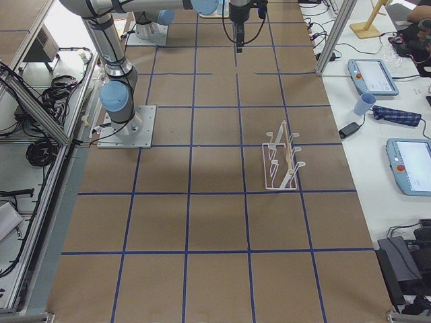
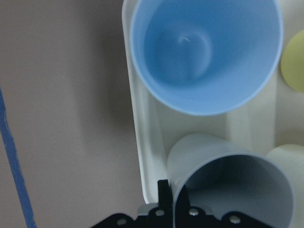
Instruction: Transfer IKEA cup to right arm and place on rack
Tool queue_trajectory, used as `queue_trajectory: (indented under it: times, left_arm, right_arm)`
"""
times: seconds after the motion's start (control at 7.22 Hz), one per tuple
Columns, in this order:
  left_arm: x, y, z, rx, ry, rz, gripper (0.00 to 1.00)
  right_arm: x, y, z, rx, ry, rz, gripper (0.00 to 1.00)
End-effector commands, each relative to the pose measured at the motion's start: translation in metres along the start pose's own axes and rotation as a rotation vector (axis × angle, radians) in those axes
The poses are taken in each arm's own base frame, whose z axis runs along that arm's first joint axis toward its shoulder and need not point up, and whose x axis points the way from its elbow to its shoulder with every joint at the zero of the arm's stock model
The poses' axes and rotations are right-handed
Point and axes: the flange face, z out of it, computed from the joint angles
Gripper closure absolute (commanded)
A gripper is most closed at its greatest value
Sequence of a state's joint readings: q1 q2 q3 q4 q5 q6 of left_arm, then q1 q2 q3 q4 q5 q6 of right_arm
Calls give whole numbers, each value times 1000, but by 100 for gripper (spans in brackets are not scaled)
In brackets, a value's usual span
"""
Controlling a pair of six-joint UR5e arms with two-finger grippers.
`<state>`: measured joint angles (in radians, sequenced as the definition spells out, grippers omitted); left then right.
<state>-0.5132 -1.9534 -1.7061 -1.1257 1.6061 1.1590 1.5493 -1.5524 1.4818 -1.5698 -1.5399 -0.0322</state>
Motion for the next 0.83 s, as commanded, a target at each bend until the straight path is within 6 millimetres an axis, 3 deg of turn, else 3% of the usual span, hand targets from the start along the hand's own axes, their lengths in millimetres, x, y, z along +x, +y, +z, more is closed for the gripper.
queue_trajectory:
  times: [0.0,0.42,0.55,0.69]
  left_arm:
    - [9,5,-46,-2,12,61,100]
    - [32,-11,-131,61,20,104,100]
    - [66,-30,-158,105,76,133,100]
    - [111,-48,-171,124,152,158,100]
  right_arm:
    - [0,0,0,-1,0,0,0]
    - [0,0,0,-2,-1,0,0]
    - [0,0,0,-2,0,0,0]
    - [1,1,1,-8,2,-3,0]
